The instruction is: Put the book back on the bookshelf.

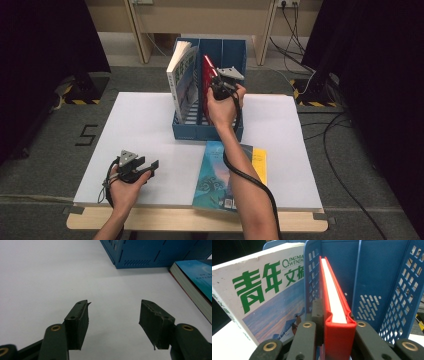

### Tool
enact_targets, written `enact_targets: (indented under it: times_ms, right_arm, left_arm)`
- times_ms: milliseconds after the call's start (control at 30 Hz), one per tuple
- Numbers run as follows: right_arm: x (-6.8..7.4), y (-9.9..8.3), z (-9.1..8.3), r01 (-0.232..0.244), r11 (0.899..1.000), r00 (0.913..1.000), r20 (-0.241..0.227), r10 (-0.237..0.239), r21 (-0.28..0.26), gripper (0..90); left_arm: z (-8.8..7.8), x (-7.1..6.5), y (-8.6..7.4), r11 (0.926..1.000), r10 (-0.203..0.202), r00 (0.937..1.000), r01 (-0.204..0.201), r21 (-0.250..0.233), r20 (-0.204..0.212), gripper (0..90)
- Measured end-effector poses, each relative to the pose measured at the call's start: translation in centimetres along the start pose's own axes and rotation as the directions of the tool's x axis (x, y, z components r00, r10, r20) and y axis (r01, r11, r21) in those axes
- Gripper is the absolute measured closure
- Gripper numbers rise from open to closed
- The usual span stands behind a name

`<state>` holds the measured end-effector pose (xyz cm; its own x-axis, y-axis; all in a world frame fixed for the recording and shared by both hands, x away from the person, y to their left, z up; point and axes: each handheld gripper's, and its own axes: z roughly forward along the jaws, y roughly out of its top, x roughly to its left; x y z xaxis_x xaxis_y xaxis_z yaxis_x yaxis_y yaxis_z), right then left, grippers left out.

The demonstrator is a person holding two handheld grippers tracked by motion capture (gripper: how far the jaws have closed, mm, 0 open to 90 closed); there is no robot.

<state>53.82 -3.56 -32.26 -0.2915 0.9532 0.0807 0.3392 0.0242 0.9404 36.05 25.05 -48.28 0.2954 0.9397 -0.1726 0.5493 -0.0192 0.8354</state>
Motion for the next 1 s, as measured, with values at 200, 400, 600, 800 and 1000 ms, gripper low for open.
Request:
enact_targets:
  times_ms: [200,400,600,800,1000]
  right_arm:
    - [0.3,1.1,-0.7,0.006,0.999,1.0000,-0.004,-0.006,-0.052,80.5]
    - [-0.3,1.3,0.2,0.005,0.997,0.9997,0.024,-0.003,-0.076,80.5]
    - [-0.5,1.3,0.9,0.008,0.996,0.9996,0.029,-0.006,-0.085,80.5]
    - [-0.8,1.1,1.8,0.006,0.996,0.9995,0.032,-0.003,-0.094,80.4]
    - [-0.8,0.5,2.4,0.014,0.995,0.9991,0.040,-0.010,-0.097,80.4]
  left_arm:
    - [0.0,-0.1,0.0,1.0000,0.006,1.0000,-0.006,-0.001,0.005,39.7]
    - [0.0,-0.1,0.0,1.0000,0.003,1.0000,-0.003,-0.004,0.004,39.7]
    - [0.1,-0.1,-0.1,1.0000,0.004,1.0000,-0.004,0.005,0.004,39.7]
    - [0.1,-0.1,0.0,1.0000,0.002,1.0000,-0.002,0.003,0.004,39.7]
    - [0.1,0.0,-0.1,1.0000,0.004,1.0000,-0.004,0.004,0.005,39.7]
